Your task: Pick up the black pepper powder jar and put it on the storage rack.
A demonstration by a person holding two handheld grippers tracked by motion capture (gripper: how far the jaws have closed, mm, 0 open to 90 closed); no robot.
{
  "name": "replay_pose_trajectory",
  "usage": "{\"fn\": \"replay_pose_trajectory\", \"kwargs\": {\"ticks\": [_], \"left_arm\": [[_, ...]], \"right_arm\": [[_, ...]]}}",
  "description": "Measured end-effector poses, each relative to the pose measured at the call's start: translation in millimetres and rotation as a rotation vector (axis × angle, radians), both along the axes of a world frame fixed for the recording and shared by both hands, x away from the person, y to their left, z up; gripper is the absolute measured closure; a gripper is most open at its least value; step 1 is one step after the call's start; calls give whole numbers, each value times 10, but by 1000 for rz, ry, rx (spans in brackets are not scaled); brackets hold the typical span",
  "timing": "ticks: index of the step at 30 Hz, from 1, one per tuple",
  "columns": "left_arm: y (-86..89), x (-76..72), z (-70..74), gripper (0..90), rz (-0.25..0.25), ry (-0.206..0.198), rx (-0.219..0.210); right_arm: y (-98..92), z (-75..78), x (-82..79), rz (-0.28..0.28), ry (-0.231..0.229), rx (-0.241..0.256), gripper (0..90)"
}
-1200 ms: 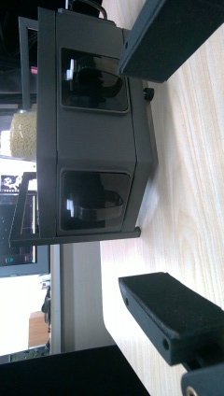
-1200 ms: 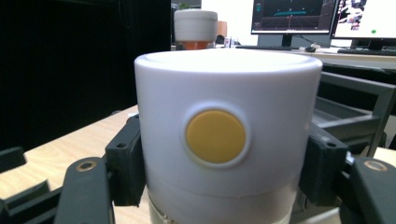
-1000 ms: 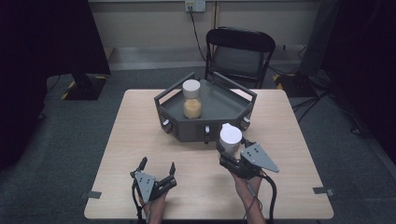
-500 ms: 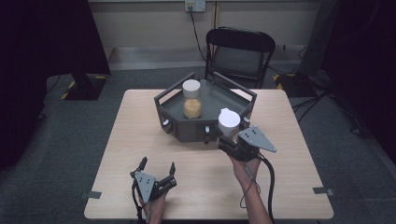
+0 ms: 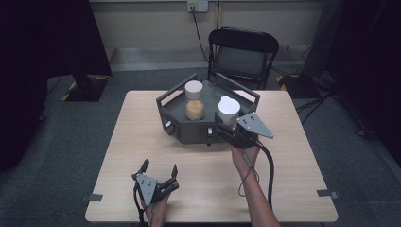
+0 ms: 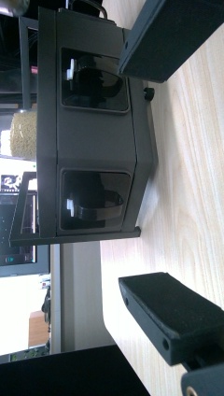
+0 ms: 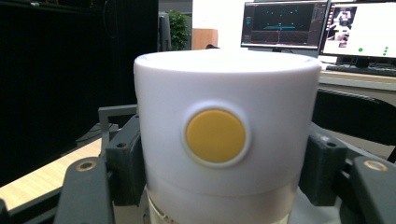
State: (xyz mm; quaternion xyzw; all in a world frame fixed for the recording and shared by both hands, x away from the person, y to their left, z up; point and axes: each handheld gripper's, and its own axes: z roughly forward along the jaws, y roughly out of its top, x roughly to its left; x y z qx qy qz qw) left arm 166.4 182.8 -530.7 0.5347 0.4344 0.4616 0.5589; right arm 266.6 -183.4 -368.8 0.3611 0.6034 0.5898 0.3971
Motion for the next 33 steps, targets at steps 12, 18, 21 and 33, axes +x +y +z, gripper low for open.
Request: {"fn": "replay_pose_trajectory", "kwargs": {"ticks": [12,18,21,33], "left_arm": [[11,2,-1,11,-7,-1,-1],[16,3,-1,11,-10,-1,-1],[16,3,-1,11,-10,0,-1],[19,1,-1,11,-11,-1,0]], "right_arm": [[137,36,284,-23,19,14,304],[158,63,379,-36,21,12,304],[167,89,459,-42,24,12,304],[291,120,616,-70,16,-4,304]]}}
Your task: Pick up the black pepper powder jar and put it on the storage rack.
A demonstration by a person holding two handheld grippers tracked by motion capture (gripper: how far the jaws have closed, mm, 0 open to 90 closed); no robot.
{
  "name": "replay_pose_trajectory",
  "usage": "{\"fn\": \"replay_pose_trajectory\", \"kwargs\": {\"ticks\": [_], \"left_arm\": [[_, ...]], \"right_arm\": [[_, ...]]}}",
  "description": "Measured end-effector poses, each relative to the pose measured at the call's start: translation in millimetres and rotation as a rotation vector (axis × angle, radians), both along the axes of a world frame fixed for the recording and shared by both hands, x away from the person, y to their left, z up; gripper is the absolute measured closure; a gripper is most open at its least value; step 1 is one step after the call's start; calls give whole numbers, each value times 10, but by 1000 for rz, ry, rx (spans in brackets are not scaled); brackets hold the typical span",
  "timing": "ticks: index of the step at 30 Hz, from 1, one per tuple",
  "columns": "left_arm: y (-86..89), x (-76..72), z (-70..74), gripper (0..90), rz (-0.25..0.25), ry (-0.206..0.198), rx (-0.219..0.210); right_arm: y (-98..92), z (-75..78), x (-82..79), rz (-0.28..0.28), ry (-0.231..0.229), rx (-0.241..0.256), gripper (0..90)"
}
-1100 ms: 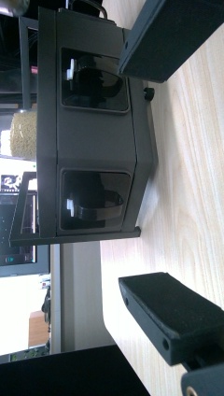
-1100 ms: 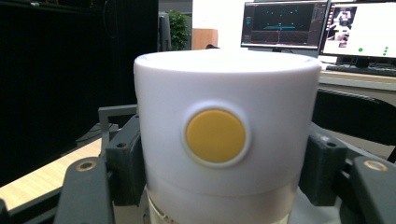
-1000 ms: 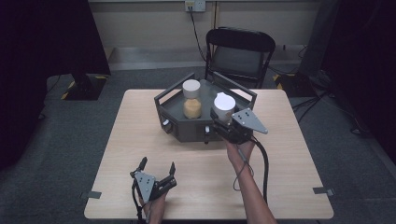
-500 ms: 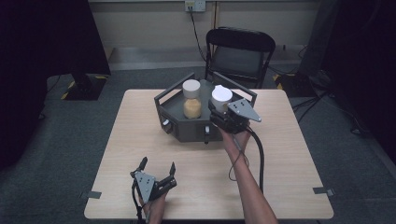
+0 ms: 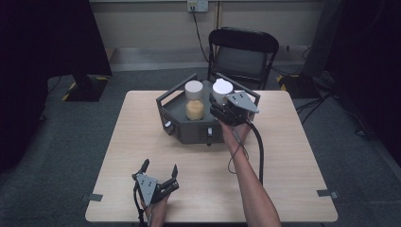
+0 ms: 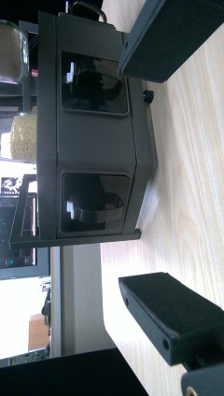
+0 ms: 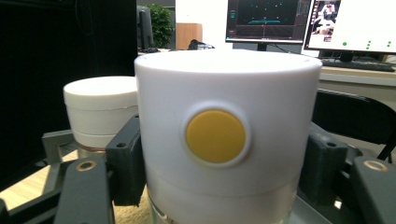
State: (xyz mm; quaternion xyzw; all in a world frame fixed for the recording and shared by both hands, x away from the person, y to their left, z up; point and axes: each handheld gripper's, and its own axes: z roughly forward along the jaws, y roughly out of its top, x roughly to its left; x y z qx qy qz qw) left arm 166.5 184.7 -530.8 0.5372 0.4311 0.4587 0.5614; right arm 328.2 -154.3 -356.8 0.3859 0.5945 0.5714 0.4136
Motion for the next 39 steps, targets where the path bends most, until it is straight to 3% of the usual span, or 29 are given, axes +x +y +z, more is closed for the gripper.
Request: {"fn": "replay_pose_trajectory", "kwargs": {"ticks": [7,18,39], "left_arm": [[0,0,0,11,0,0,0],[2,0,0,11,-1,0,0],[2,-2,0,12,-1,0,0]], "right_arm": [[46,-88,95,-3,-18,1,304],[132,-145,244,-3,5,-44,304],[93,-217,263,-8,44,7,304]]}}
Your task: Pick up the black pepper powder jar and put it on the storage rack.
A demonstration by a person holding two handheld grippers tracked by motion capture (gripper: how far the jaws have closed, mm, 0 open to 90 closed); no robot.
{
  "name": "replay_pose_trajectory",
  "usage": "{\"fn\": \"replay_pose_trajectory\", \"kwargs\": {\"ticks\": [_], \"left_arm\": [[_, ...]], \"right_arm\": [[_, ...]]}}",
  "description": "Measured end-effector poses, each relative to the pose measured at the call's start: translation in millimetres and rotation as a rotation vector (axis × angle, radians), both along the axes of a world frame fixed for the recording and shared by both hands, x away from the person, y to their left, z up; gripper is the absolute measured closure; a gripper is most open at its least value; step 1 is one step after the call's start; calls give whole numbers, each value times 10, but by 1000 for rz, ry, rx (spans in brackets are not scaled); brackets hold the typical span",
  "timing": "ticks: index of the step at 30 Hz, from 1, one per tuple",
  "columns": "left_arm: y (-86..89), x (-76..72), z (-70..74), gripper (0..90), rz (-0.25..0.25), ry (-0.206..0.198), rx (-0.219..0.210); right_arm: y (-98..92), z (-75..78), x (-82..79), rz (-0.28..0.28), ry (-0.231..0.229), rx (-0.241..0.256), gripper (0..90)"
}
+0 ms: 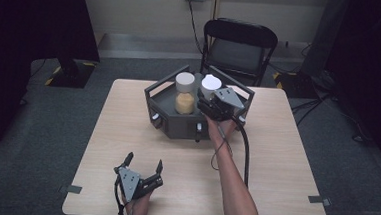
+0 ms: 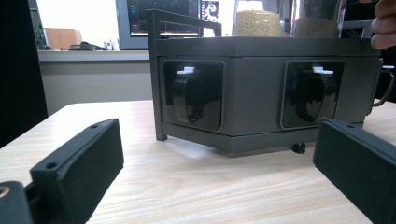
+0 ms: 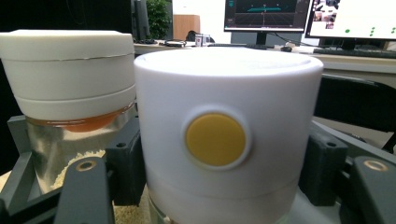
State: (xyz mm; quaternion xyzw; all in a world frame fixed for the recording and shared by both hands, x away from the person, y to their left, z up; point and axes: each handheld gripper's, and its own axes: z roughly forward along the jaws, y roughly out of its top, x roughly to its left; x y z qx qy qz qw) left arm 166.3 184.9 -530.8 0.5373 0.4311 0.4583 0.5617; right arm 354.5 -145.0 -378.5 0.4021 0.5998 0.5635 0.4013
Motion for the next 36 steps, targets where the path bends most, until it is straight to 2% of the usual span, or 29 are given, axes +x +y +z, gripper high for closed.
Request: {"fn": "replay_pose_trajectory", "kwargs": {"ticks": [18,29,33,36], "left_arm": [[-1,0,0,14,0,0,0],[0,1,-1,14,0,0,0],[-1,0,0,14,1,0,0],[-8,-1,0,18,5,0,1]], "right_arm": [[-48,62,3,11,31,6,302],[-42,51,5,10,26,6,296],[-38,5,1,4,3,30,220],[-21,35,31,-19,30,33,78]]}}
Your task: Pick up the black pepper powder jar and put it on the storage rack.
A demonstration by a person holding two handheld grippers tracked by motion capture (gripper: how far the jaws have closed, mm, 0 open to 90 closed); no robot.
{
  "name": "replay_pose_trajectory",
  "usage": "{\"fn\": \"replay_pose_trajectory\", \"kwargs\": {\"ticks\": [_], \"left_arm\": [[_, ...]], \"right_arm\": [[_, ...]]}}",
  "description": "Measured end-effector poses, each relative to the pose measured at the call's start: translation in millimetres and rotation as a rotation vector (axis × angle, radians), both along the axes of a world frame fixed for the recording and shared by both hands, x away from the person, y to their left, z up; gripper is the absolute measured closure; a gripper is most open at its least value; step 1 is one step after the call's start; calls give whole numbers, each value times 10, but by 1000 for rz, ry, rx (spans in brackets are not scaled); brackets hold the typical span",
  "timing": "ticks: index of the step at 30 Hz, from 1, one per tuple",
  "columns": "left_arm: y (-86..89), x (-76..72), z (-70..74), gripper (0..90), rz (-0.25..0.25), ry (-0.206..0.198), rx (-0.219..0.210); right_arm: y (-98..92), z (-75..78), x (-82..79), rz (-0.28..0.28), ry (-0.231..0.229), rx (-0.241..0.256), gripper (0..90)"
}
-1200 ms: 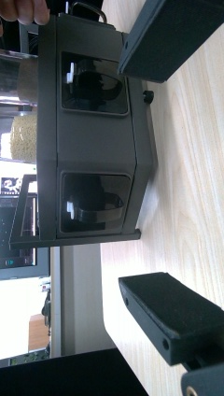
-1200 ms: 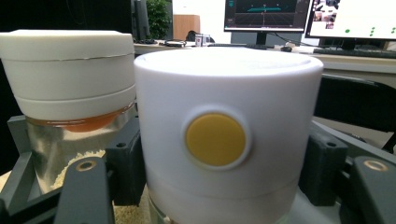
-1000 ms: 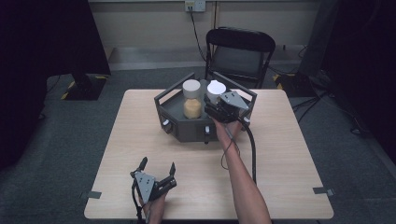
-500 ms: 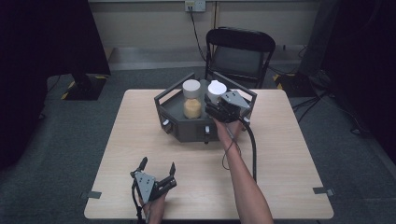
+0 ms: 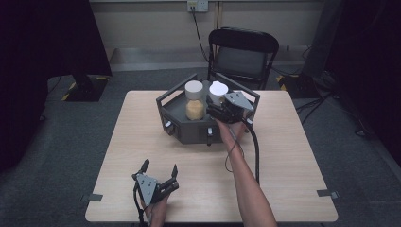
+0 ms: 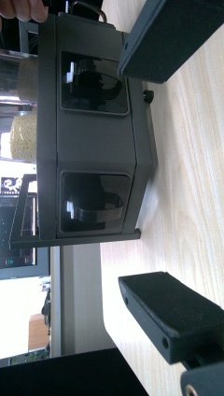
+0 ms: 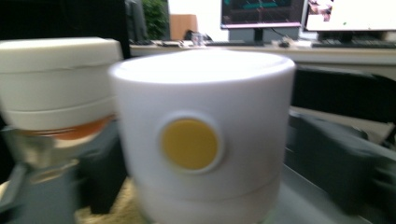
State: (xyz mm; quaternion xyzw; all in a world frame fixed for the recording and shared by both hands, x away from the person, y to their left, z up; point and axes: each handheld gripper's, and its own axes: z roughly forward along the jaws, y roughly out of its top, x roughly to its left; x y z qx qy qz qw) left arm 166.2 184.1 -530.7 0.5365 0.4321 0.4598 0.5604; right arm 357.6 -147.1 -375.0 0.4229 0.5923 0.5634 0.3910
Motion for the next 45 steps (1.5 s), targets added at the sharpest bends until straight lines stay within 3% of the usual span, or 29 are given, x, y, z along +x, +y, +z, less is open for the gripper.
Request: {"fn": "replay_pose_trajectory", "kwargs": {"ticks": [4,8,11,15,45], "left_arm": [[1,0,-1,18,0,0,0],[0,0,1,18,0,1,-1],[-2,0,1,18,2,1,-1],[-3,0,1,18,2,1,-1],[-3,1,3,18,1,1,0]], "right_arm": [[20,-37,-13,-13,-19,-10,0],[39,-83,-47,-15,-60,-10,0],[28,-73,-67,-8,-61,-3,0],[60,-78,-93,-15,-62,-41,0],[-64,-156,-380,-15,-109,23,0]]}}
